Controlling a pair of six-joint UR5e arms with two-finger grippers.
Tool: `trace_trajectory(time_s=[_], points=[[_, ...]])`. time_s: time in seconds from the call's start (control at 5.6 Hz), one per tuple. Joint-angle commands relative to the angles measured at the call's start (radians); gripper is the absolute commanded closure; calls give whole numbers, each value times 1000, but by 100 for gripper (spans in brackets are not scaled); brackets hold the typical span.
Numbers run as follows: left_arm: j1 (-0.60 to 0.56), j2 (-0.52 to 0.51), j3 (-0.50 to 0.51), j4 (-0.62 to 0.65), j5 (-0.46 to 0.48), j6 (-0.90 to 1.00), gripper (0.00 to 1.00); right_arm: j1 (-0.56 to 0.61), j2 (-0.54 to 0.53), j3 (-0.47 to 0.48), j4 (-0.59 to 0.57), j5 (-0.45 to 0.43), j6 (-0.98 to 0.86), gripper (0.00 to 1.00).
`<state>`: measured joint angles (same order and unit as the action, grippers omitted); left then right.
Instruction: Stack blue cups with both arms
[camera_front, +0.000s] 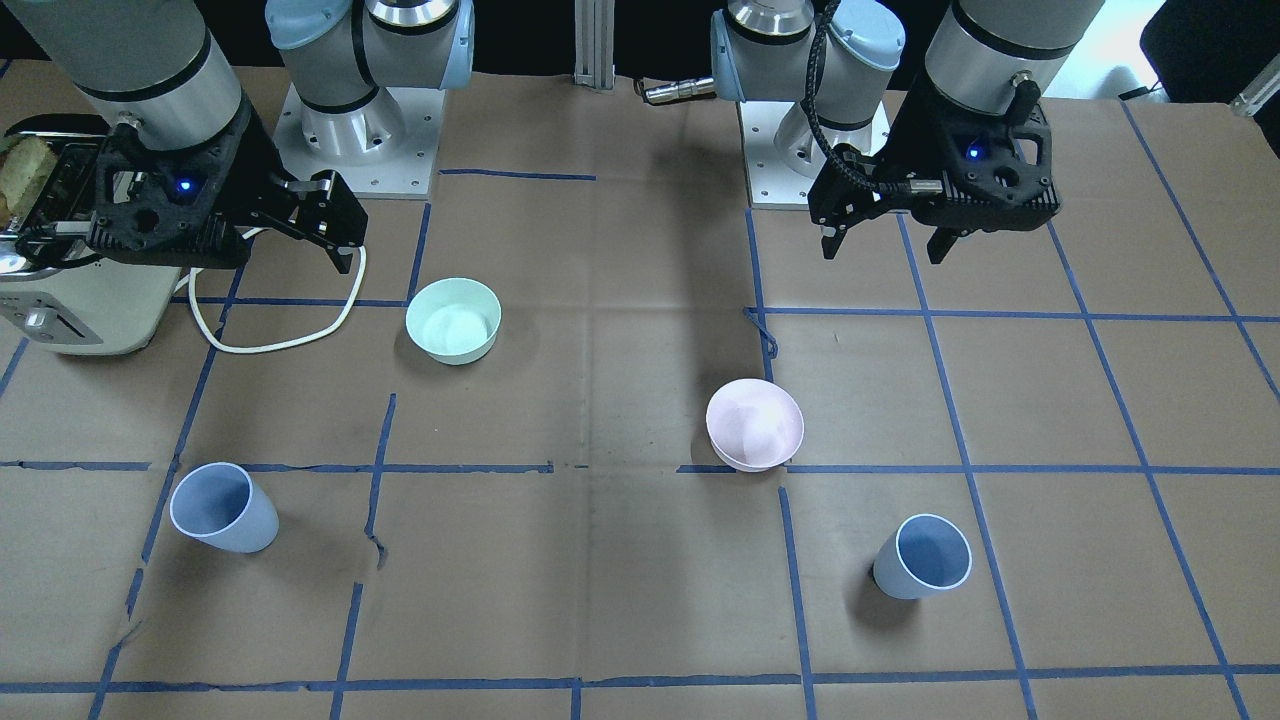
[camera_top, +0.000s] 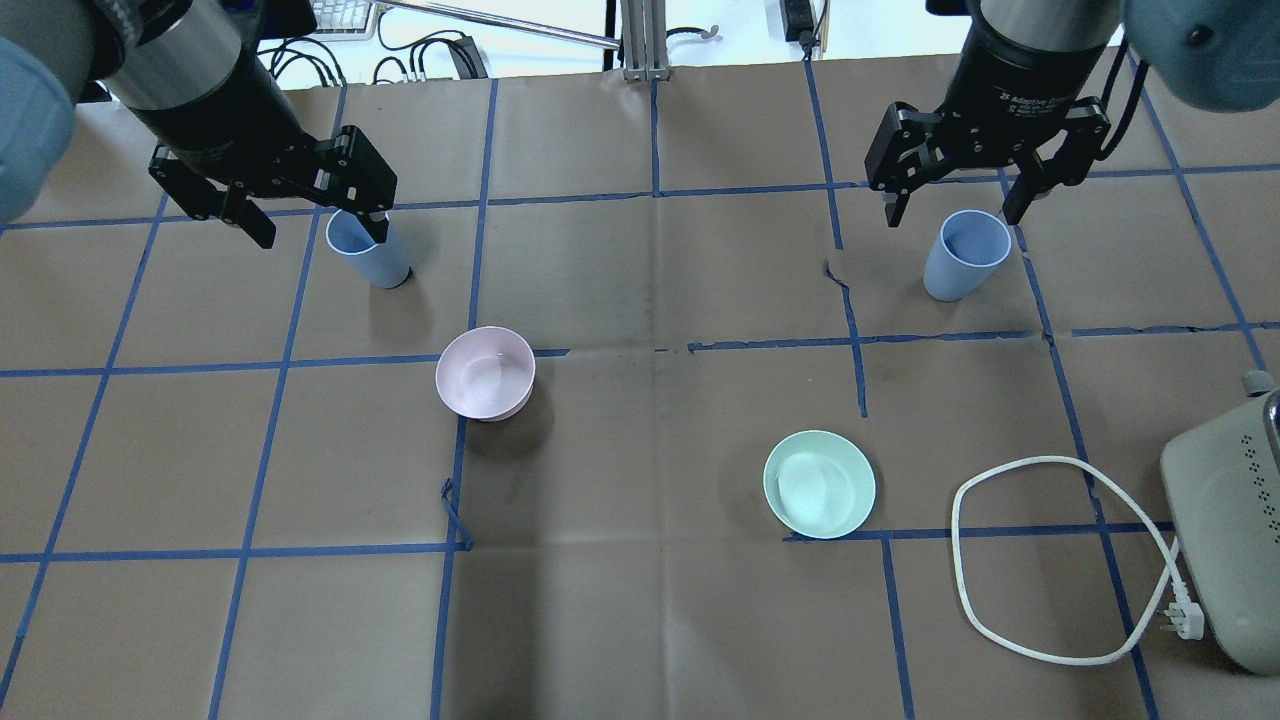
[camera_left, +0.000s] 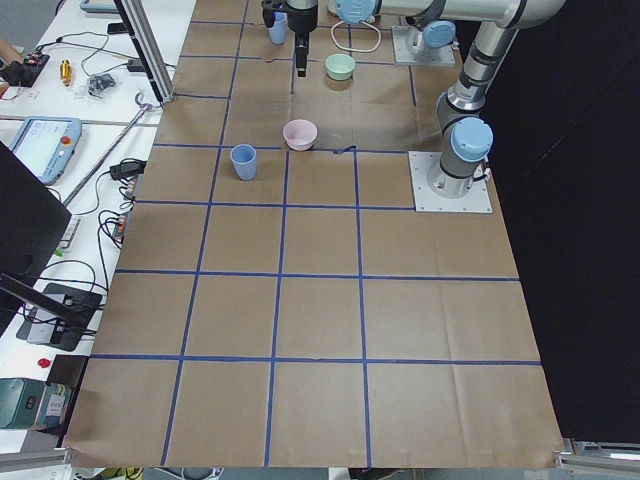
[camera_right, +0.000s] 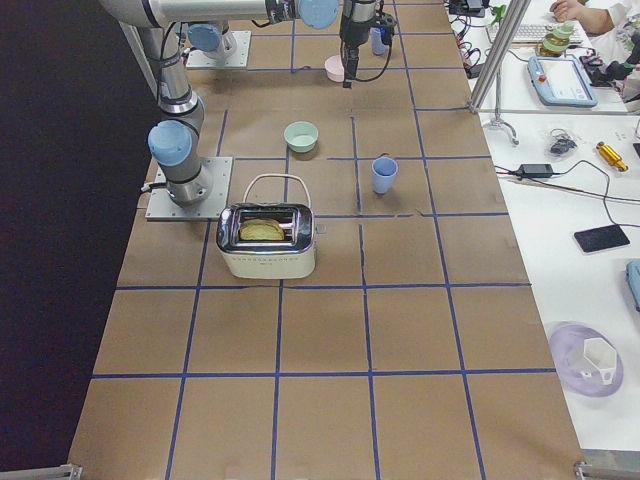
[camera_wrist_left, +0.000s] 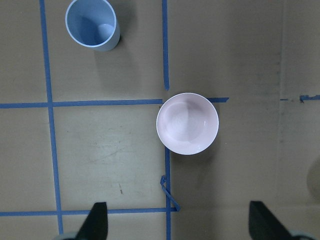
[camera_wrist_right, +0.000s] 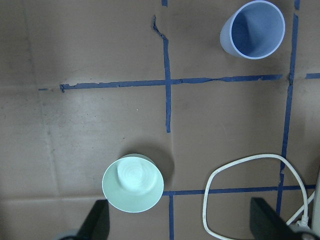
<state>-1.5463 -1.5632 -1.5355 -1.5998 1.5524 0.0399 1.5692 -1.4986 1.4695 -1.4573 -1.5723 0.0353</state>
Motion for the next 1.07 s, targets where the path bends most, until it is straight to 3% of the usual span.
trace_trajectory(time_s=[0.0, 0.89], points=[[2, 0, 0, 0, 0, 1, 1, 0, 0, 2, 0, 0, 0, 0], [35, -12, 27, 3, -9, 9, 1, -5, 14, -1, -6, 0, -3, 0]])
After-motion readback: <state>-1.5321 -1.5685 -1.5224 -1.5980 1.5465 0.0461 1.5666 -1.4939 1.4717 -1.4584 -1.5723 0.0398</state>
